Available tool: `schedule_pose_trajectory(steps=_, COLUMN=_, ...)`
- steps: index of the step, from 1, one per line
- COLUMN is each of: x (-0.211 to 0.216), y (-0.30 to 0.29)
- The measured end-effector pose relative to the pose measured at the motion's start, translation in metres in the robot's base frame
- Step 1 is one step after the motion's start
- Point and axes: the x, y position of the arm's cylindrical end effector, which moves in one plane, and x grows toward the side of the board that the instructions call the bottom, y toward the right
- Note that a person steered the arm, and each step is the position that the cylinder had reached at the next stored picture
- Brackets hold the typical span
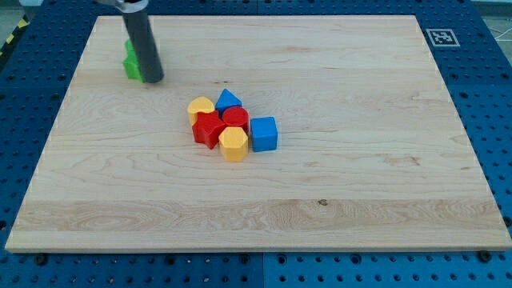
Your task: Push the green star along with the green circle slightly up
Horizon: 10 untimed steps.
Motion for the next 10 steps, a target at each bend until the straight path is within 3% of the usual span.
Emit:
schedule_pose_trajectory(steps=7, x=0.024, y=-0.046)
schedule_pose_trajectory(steps=10, x=-0.021, y=-0.052)
